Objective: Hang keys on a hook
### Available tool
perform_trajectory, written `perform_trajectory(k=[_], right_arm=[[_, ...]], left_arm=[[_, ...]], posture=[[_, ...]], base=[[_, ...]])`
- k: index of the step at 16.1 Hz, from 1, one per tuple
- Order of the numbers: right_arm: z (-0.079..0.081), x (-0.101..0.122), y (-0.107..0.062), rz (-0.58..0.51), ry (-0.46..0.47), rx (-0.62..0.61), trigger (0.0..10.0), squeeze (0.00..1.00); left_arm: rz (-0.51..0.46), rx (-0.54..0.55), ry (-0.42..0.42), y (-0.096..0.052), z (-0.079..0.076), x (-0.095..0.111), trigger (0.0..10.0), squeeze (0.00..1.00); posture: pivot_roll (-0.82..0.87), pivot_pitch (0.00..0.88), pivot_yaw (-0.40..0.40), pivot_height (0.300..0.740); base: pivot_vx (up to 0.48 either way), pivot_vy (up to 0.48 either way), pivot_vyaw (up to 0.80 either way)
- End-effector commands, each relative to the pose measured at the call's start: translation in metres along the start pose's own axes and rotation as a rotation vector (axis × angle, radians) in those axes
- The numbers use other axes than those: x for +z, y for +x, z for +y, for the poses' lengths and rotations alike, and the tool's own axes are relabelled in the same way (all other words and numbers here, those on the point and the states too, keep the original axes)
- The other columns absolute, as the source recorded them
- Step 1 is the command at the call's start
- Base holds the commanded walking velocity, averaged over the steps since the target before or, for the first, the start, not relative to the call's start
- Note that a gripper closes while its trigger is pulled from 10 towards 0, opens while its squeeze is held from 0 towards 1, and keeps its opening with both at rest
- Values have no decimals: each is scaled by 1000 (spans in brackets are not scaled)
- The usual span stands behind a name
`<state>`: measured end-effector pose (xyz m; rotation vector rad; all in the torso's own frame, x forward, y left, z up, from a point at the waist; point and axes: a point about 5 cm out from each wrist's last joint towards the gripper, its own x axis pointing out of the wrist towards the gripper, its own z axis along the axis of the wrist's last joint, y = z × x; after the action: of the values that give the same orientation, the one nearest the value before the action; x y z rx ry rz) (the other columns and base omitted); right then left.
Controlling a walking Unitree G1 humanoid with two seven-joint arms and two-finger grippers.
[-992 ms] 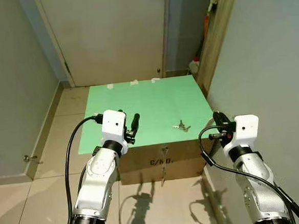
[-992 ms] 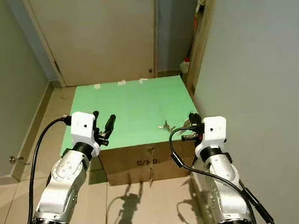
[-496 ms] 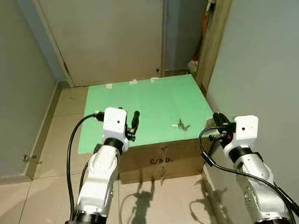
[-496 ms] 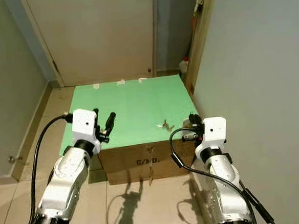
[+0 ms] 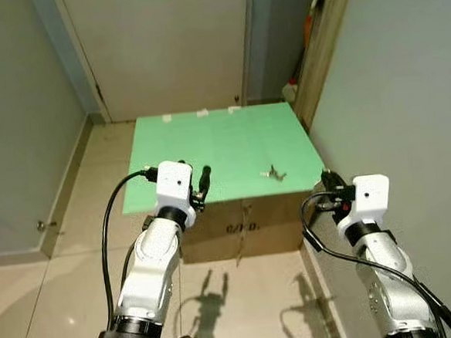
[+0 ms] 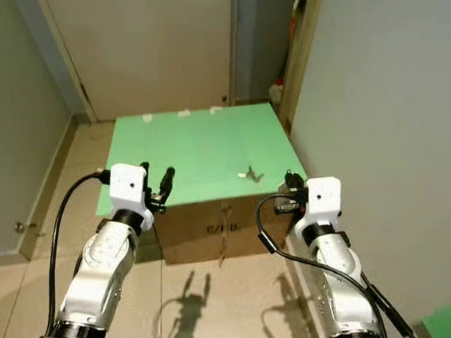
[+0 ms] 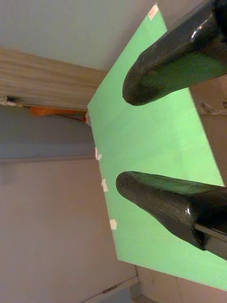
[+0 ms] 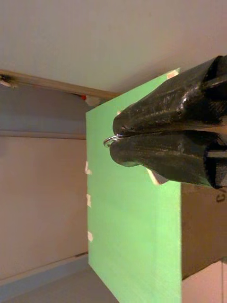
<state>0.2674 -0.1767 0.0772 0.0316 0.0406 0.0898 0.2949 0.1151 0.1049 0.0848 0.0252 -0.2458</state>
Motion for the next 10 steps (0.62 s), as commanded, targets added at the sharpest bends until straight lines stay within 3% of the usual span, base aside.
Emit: perform_trajectory(k=[1, 10], right_arm=[[0, 0, 1, 1, 4, 8, 0, 0], [2, -3, 1, 8, 4, 13, 0, 0]], left_arm=[[-6, 8, 3, 3, 1, 2, 10000, 0], [-15, 7, 1, 6, 2, 3, 10000, 0]], posture=[[-61, 0, -7, 740], [-65, 0, -1, 740]], base=[[-259, 0, 0], [-255, 0, 0]])
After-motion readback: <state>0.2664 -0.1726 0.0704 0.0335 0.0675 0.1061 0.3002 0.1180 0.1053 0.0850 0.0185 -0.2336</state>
